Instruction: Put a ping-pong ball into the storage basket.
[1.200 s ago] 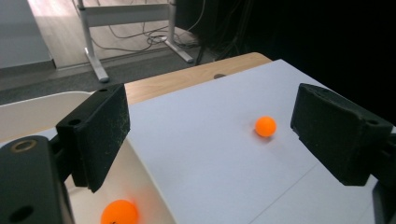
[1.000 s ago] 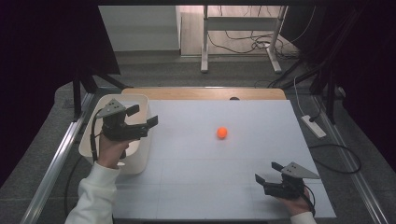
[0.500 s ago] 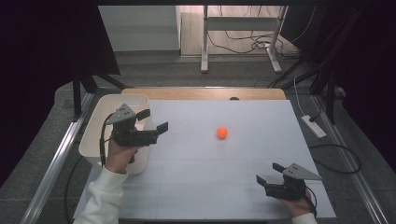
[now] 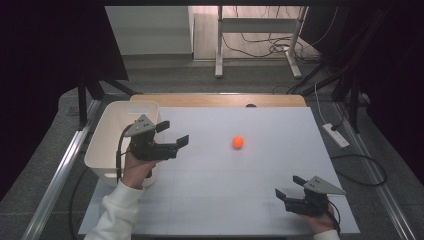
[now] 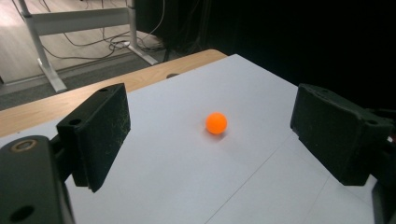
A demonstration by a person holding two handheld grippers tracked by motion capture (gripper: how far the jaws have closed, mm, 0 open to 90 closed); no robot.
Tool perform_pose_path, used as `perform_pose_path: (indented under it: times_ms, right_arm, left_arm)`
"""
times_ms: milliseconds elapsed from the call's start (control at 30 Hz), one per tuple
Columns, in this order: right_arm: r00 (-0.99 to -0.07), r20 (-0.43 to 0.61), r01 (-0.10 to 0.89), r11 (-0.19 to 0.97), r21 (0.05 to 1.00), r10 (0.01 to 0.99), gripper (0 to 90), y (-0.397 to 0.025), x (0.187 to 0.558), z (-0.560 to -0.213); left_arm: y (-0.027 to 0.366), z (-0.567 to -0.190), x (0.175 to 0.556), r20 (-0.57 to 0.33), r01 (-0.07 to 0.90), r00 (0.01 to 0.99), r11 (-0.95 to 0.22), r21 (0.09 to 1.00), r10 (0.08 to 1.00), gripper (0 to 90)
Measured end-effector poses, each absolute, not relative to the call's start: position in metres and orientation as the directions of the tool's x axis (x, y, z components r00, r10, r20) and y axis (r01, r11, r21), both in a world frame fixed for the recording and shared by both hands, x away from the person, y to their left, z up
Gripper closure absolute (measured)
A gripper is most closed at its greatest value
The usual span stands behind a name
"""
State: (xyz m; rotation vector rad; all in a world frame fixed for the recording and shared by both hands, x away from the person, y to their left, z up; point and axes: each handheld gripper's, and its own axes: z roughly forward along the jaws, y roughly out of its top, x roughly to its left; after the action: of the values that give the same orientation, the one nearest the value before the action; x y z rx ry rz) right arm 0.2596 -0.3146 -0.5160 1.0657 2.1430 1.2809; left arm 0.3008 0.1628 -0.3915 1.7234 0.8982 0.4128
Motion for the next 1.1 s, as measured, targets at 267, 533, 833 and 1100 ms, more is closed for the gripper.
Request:
perform_pose_path:
  times_ms: [267,533,833,1100]
  right_arm:
    - [-0.613,0.025,0.396,0.279,0.875,0.79,15.6,-0.315,0.259,-0.516]
    - [-0.613,0.028,0.397,0.277,0.875,0.789,15.6,-0.316,0.259,-0.516]
    - [-0.608,0.031,0.398,0.271,0.876,0.793,15.6,-0.317,0.258,-0.516]
    - [-0.608,0.031,0.396,0.269,0.878,0.794,15.6,-0.317,0.259,-0.516]
  left_arm:
    - [0.15,-0.394,0.302,-0.143,0.359,0.661,-0.142,0.923,0.737,12.9]
    - [0.139,-0.398,0.308,-0.135,0.373,0.671,-0.175,0.911,0.729,13.0]
    - [0.131,-0.402,0.312,-0.136,0.384,0.679,-0.191,0.903,0.722,13.1]
    - [0.123,-0.407,0.318,-0.146,0.402,0.683,-0.202,0.893,0.716,13.2]
